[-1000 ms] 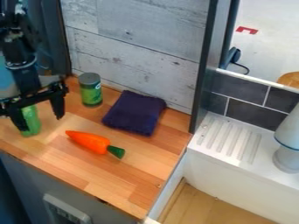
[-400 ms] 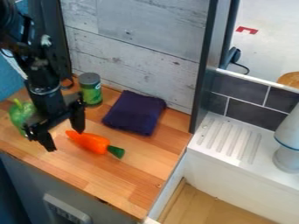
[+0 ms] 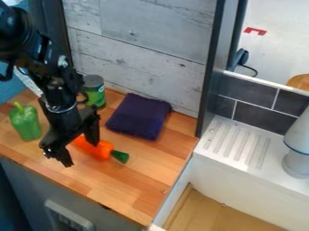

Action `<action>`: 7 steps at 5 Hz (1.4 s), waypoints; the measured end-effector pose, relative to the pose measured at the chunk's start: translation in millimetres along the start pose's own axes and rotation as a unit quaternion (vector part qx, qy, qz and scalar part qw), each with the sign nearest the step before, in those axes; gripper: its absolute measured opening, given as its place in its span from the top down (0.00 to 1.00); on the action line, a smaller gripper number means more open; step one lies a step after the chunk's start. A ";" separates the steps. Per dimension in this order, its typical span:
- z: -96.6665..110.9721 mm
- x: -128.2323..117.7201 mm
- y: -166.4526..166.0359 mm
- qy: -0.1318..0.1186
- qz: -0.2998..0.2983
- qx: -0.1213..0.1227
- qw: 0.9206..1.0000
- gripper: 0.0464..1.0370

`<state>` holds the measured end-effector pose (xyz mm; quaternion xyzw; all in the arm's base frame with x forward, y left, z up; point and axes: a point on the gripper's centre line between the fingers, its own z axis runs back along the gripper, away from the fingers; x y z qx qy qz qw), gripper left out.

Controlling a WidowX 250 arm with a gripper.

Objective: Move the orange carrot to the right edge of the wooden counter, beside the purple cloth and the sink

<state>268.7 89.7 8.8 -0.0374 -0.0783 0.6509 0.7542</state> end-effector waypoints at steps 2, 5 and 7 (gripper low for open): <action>-4.9 -6.8 -8.8 -0.001 0.012 0.000 1.000 0.04; -14.4 -0.3 -25.0 -0.007 0.021 0.004 1.000 0.04; -31.8 0.8 -29.7 -0.006 0.010 0.022 1.000 0.09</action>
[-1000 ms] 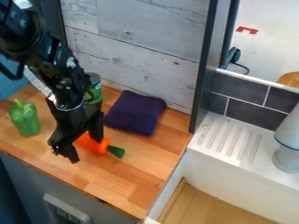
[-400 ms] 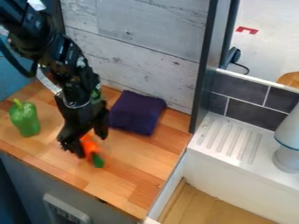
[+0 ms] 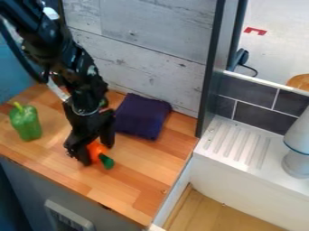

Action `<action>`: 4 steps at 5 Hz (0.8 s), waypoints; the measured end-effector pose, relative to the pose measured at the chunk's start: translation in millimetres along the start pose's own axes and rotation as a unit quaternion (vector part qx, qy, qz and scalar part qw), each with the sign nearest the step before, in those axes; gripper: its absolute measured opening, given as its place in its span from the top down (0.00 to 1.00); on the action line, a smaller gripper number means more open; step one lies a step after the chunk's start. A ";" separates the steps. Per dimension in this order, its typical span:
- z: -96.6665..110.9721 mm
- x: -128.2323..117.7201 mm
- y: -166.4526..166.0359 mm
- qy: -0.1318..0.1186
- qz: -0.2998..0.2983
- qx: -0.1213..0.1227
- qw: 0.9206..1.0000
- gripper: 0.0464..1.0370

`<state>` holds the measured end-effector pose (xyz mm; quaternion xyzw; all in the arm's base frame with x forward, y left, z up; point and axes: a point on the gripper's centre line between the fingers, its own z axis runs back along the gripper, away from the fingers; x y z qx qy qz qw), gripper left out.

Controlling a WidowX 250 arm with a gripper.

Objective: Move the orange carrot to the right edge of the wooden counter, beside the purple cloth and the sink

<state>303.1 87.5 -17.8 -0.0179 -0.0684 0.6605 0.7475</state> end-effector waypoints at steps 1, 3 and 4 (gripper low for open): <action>-1.6 0.3 -1.3 0.003 -0.055 0.005 0.998 0.38; 10.1 -15.5 4.5 0.070 -0.195 0.028 0.978 0.42; 38.4 -22.0 -6.8 0.087 -0.263 0.001 0.961 0.42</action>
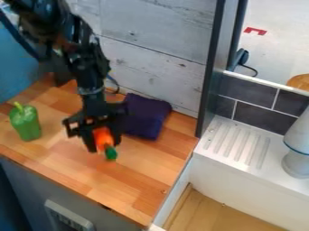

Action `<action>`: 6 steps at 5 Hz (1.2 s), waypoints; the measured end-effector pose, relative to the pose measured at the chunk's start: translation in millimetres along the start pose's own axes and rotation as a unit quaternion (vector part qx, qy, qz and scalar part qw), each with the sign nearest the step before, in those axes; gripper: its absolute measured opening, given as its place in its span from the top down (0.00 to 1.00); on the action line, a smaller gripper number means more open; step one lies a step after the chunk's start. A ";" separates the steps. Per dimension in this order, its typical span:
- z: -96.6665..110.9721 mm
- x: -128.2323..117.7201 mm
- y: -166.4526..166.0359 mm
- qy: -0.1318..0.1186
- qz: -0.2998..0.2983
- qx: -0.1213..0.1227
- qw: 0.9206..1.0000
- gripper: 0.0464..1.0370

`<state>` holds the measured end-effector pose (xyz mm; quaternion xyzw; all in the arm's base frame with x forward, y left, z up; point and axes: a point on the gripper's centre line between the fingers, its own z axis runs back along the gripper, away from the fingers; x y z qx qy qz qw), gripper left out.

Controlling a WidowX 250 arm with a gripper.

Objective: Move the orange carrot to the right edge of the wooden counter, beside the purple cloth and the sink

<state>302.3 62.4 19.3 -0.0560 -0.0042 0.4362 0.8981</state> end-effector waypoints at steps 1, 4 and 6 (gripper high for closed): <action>17.5 -21.3 -28.7 0.004 -0.095 -0.021 0.995 0.42; -5.5 -64.9 -114.8 -0.007 -0.234 -0.047 0.971 0.42; -21.0 -44.8 -120.2 -0.025 -0.260 0.004 0.965 0.42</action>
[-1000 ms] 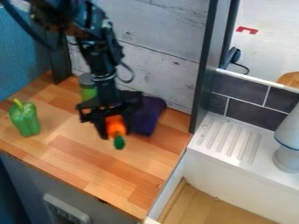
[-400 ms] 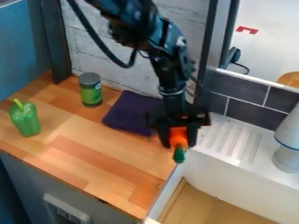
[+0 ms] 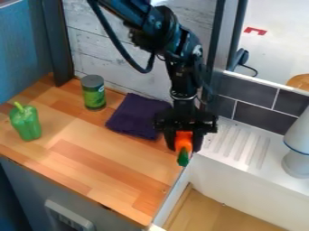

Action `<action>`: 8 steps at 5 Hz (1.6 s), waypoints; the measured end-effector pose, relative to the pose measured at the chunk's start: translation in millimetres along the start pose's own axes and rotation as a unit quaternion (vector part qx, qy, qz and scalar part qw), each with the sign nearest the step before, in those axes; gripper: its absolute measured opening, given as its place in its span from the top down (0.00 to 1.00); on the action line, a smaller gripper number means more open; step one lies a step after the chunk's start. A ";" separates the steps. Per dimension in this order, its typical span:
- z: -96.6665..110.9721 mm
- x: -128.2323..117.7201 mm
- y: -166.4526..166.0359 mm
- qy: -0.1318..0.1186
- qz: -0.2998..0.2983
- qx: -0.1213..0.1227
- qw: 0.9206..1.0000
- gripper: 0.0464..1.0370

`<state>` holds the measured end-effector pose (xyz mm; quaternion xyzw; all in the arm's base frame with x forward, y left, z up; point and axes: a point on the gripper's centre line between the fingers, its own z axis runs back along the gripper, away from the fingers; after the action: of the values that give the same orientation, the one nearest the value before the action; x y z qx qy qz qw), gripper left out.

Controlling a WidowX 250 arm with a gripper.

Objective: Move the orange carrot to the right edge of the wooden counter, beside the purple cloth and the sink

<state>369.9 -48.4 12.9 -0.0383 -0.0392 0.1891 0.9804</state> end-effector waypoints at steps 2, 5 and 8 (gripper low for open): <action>-15.4 8.8 -1.4 0.009 -0.017 0.012 1.000 0.42; -26.5 14.6 2.7 0.003 -0.032 0.028 0.999 0.24; -11.8 9.5 16.3 0.005 -0.024 0.033 0.999 0.03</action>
<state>373.8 -30.5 0.2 -0.0055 -0.0287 0.1665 0.9856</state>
